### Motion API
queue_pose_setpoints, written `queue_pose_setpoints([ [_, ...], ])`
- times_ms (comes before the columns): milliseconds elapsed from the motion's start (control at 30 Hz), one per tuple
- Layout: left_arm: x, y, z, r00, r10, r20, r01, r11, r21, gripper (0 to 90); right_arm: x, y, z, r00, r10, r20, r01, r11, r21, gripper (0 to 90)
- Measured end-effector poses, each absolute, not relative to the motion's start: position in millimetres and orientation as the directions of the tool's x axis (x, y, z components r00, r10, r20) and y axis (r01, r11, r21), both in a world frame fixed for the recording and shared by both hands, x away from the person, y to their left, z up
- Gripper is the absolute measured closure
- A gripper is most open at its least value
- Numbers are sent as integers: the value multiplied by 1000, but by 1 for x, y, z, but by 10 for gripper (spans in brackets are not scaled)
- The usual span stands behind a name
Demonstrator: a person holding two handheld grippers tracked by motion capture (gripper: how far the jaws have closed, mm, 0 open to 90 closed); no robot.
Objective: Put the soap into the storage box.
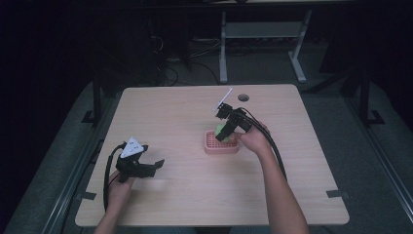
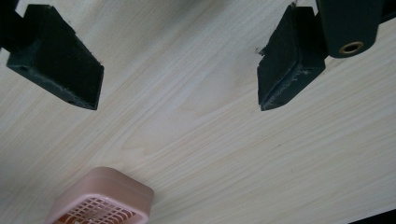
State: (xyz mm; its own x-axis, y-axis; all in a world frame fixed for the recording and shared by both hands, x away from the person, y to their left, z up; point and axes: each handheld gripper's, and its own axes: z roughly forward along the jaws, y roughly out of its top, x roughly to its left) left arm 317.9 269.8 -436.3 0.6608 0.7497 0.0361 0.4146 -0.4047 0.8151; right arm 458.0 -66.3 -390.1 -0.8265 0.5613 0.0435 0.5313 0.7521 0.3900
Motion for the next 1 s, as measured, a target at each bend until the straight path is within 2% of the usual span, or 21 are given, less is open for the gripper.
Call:
queue_pose_setpoints([
  [1000,318,270,-436,658,753,32,414,-396,820,144,466,-55,-412,-825,562,66,547,763,345,258],
])
